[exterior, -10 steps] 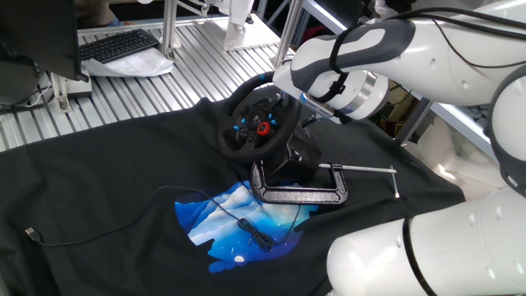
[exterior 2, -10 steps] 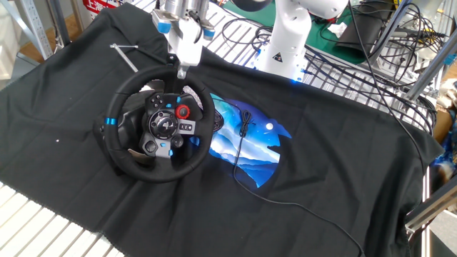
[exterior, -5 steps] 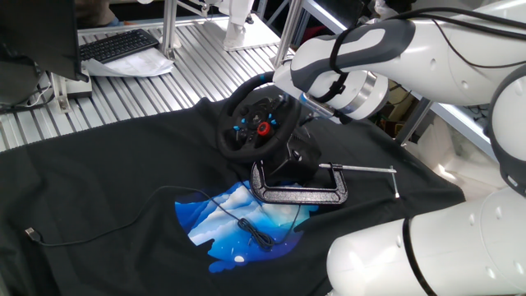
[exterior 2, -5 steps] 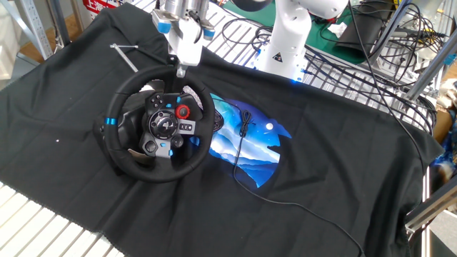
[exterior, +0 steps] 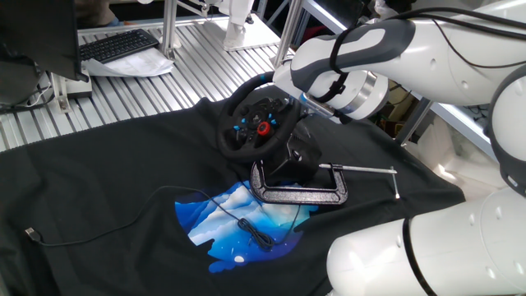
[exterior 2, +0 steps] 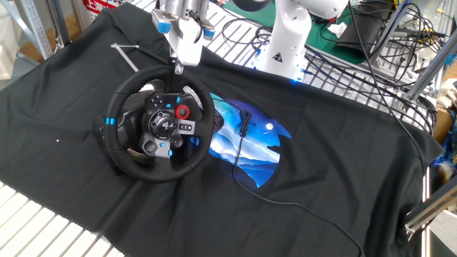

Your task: Rotate the steering wheel 90 degrees counterclockwise

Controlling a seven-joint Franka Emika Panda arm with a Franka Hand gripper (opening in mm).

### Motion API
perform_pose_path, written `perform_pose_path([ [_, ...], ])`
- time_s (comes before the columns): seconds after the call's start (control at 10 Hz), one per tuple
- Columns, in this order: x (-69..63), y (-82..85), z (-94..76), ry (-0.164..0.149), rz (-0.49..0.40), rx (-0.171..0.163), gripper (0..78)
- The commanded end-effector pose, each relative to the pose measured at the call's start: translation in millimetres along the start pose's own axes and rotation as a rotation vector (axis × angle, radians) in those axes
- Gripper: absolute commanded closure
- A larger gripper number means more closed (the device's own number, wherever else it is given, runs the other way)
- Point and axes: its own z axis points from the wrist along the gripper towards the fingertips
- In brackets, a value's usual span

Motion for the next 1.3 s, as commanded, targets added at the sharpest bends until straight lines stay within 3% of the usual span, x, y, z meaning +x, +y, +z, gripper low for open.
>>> perform_pose_path([
  [0.1,-0.8,0.2,-0.5,-0.004,-0.001,-0.002,76.4],
  [0.4,-0.8,0.2,-0.5,-0.004,-0.001,-0.002,76.4],
  [0.5,-0.2,0.1,-2.1,0.087,-0.063,0.019,76.4],
  [0.7,-0.6,0.9,-3.9,0.122,-0.087,0.03,76.4],
  [1.3,-4.1,1.0,-6.7,0.157,-0.107,0.018,76.4],
])
